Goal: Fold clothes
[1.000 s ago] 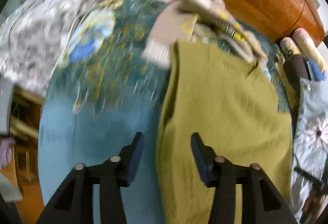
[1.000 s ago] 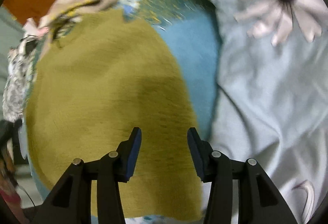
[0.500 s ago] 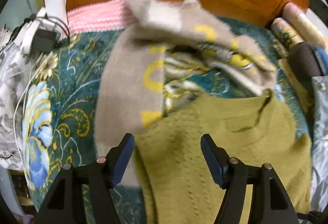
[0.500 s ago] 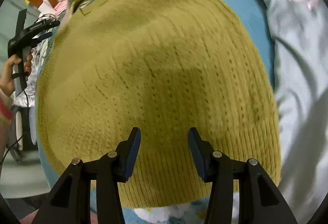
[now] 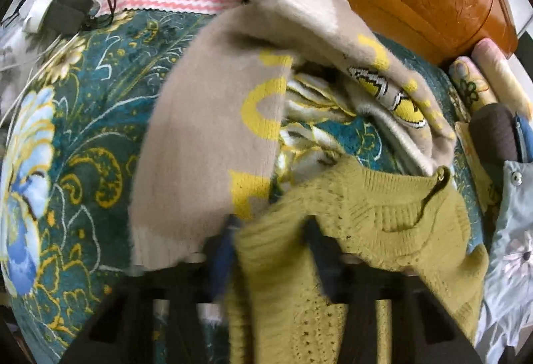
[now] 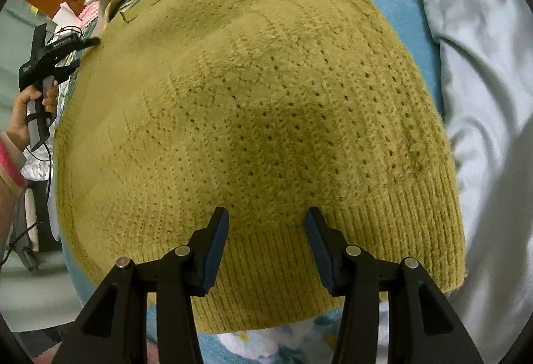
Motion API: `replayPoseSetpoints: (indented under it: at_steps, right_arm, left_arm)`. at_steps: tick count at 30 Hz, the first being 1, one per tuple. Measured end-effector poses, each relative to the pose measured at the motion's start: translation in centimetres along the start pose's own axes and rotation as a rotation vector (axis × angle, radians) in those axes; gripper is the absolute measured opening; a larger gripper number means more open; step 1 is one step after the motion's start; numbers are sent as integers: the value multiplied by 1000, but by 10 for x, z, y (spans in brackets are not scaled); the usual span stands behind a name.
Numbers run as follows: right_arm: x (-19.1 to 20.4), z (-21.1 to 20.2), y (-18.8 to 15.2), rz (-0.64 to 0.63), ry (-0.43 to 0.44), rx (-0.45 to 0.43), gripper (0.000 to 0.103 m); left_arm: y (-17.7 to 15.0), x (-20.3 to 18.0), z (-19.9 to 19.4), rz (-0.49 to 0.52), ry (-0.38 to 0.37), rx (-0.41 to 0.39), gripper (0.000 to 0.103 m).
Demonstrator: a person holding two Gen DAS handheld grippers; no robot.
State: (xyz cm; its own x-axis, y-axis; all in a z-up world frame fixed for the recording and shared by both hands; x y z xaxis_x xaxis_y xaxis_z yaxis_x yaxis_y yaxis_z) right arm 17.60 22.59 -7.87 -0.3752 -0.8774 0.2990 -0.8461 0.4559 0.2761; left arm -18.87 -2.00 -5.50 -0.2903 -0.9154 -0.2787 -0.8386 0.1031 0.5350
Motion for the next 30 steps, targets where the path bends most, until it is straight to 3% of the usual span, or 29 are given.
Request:
replayPoseSetpoints:
  at_steps: [3,6,10,14,21,24,26,27,30]
  right_arm:
    - [-1,1,0,12,5,4,49]
    - [0,1,0,10,6,5,49]
    - [0,0,0,15,15,7,49]
    - [0,1,0,26,29,5,49]
    - [5,1,0,8,36,6,57]
    - [6,0,-1,-2,33,6,58]
    - [6,0,-1,5,36,3,59]
    - [6,0,-1,9,37,1,59]
    - [8,0,0,4,33,-2,60]
  left_arm:
    - [4,-12,-5,87,36,-41,15]
    - [18,-10,-20,78,98,-129,13]
    - [39,29,-37,-36,227,-203,10]
    - [31,63,-30,-130,296,-145,10]
    - [24,35,-26,-25,218,-112,16]
    - [33,22,-35,5,208,-121,27]
    - [40,7,-42,52,213,-141,50]
    - [42,-1,-45,65,198,-154,54]
    - [43,-41,-40,67,31,-149,55]
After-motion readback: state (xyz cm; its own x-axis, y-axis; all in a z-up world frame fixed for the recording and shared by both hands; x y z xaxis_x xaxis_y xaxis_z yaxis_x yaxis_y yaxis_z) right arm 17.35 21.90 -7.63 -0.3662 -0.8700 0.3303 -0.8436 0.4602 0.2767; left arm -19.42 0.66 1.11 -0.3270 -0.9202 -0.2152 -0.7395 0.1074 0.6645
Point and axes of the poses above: each gripper's, at about its wrist camera, not at the fingertips, and z roughly the way its jaws point, x to its left, y to its top, the point moved 5 cm from there along z, roughly the way its jaws point, and after that the axes turned 10 degrees about -x, right-handed, at the moved point
